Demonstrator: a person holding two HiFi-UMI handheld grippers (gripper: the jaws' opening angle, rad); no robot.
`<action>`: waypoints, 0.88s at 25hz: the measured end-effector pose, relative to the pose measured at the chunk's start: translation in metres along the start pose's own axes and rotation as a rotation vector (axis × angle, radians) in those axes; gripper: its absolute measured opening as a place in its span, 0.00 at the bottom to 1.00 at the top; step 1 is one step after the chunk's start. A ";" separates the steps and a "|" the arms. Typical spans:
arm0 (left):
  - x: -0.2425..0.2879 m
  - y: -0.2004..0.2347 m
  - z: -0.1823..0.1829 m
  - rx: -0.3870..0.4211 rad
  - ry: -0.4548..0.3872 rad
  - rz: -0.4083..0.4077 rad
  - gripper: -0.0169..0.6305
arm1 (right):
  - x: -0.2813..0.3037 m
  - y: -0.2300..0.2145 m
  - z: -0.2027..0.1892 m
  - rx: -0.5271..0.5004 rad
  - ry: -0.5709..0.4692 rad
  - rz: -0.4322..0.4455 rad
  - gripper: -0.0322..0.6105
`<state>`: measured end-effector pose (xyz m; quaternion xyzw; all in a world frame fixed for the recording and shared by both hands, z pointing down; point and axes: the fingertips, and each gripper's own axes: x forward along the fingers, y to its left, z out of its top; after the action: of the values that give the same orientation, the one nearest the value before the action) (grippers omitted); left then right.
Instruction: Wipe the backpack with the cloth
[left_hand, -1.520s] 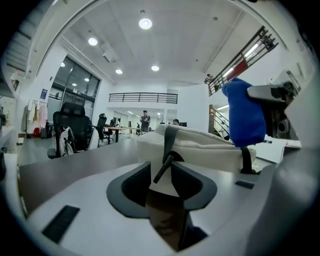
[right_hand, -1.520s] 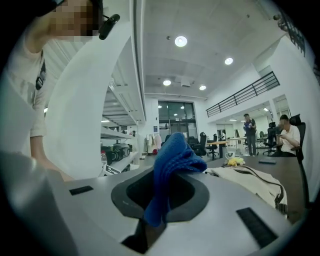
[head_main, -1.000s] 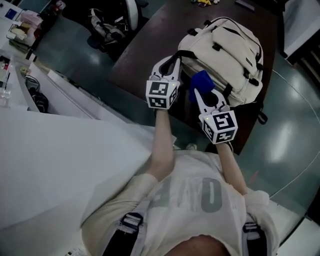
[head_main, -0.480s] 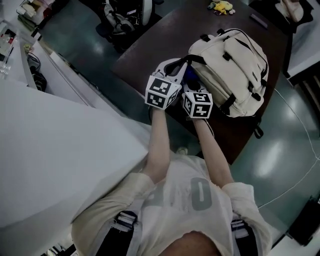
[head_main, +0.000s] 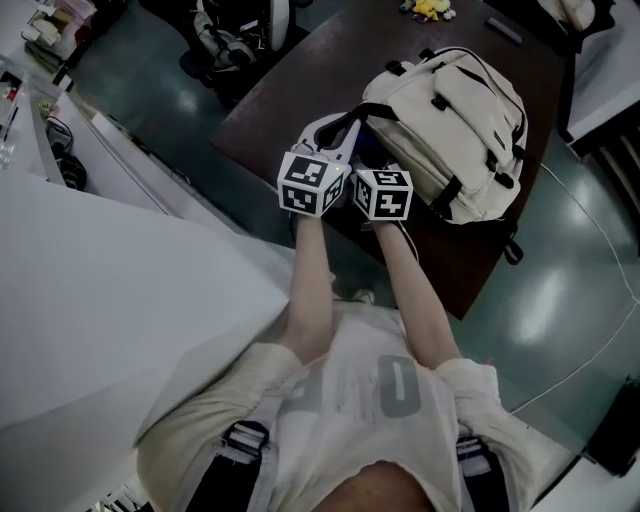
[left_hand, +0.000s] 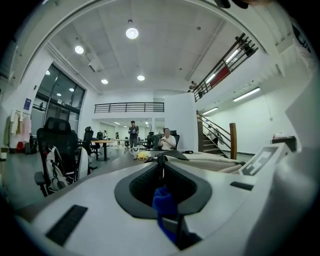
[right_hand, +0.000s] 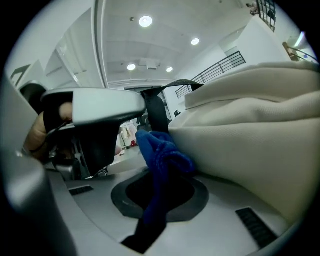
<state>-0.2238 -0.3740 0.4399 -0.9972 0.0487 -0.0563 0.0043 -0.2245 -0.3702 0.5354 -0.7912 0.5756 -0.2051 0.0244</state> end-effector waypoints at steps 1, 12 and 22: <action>0.000 0.000 0.001 -0.002 -0.003 0.000 0.09 | -0.003 -0.001 0.001 0.013 -0.004 0.000 0.11; -0.002 0.002 0.002 -0.030 -0.029 0.016 0.09 | -0.082 -0.038 -0.003 0.047 -0.035 -0.107 0.11; -0.011 -0.003 -0.003 -0.012 -0.022 0.048 0.09 | -0.162 -0.081 -0.013 0.024 -0.053 -0.215 0.11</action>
<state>-0.2350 -0.3697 0.4415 -0.9963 0.0731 -0.0446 0.0002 -0.1972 -0.1914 0.5218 -0.8533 0.4839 -0.1923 0.0269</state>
